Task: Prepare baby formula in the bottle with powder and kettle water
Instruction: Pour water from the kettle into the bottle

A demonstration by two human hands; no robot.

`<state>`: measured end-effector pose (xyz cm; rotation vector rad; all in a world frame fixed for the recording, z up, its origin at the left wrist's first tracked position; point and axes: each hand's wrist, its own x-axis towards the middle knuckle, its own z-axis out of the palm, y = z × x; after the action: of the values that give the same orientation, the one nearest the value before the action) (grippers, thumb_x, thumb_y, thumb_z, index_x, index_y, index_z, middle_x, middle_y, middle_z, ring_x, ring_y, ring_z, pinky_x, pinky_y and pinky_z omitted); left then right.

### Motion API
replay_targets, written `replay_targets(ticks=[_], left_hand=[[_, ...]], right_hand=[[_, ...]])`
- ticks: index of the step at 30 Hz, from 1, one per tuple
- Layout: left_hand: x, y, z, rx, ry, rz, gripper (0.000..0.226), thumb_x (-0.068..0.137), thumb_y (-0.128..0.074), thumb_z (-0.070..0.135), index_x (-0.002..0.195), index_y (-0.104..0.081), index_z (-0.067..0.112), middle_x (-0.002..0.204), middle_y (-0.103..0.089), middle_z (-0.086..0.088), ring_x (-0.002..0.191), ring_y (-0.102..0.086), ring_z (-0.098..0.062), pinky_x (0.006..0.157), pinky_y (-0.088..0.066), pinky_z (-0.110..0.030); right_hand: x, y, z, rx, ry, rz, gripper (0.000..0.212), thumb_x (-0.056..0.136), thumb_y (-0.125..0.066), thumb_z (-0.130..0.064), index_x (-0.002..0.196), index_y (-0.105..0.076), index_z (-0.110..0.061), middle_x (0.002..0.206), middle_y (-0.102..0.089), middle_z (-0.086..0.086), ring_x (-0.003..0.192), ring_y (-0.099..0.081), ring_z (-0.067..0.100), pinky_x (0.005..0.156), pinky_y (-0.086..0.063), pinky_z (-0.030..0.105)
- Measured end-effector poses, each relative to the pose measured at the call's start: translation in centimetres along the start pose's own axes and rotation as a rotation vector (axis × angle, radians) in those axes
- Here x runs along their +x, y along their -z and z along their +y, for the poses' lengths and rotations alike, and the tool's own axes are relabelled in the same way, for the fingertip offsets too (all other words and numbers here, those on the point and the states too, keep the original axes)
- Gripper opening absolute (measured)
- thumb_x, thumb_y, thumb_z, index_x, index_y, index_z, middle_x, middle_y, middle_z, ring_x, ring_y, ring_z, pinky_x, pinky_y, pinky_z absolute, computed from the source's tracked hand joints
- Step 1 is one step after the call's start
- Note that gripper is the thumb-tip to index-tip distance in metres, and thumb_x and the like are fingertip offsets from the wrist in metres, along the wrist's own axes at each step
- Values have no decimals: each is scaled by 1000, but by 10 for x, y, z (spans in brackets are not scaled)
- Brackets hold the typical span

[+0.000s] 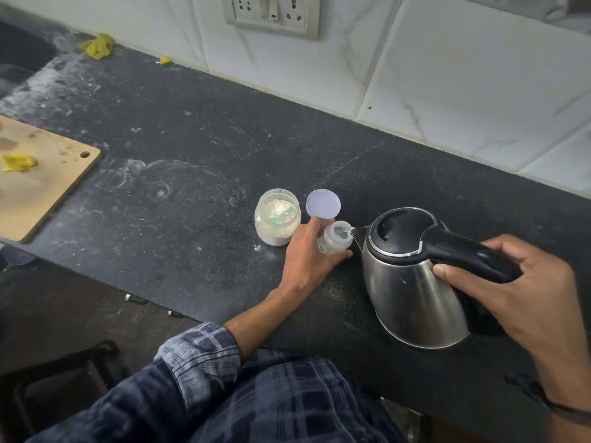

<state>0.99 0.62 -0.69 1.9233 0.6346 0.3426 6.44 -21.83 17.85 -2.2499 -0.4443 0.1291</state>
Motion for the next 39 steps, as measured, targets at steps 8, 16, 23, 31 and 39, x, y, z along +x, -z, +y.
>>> replay_targets(ticks=[8,16,23,31,39], left_hand=[[0,0,0,-6,10,-1,62,67,-93,39,116,-57,26,113,-66,9,108,-62,-15,93,-53,-43],[-1,-1,0,-12,3,3,61,67,-93,38,115,-57,27,113,-66,8,109,-61,-15,93,-53,-42],[0,-1,1,-5,7,4,60,68,-93,35,115,-57,26,113,-65,7,108,-61,-16,94,-52,-42],[0,-1,0,-3,16,0,61,68,-93,37,115,-56,27,112,-65,7,107,-61,-15,93,-53,-42],[-1,0,0,-2,18,-4,60,69,-93,35,116,-57,26,111,-64,7,106,-61,-15,94,-53,-42]], right_hand=[[1,-1,1,-4,-15,-2,28,64,-96,-23,76,-71,-28,74,-71,-10,68,-65,9,56,-46,10],[1,0,1,0,-25,-11,31,63,-95,-27,83,-71,-32,75,-72,-10,69,-66,11,56,-47,15],[1,0,-1,4,-40,-4,32,62,-94,-28,83,-71,-32,74,-71,-10,76,-68,15,56,-46,13],[2,0,-1,-7,-33,-7,32,63,-95,-27,83,-71,-31,74,-71,-10,69,-66,11,58,-47,15],[3,-2,-2,-2,-30,-11,31,63,-95,-27,81,-71,-32,73,-71,-10,68,-65,9,56,-45,12]])
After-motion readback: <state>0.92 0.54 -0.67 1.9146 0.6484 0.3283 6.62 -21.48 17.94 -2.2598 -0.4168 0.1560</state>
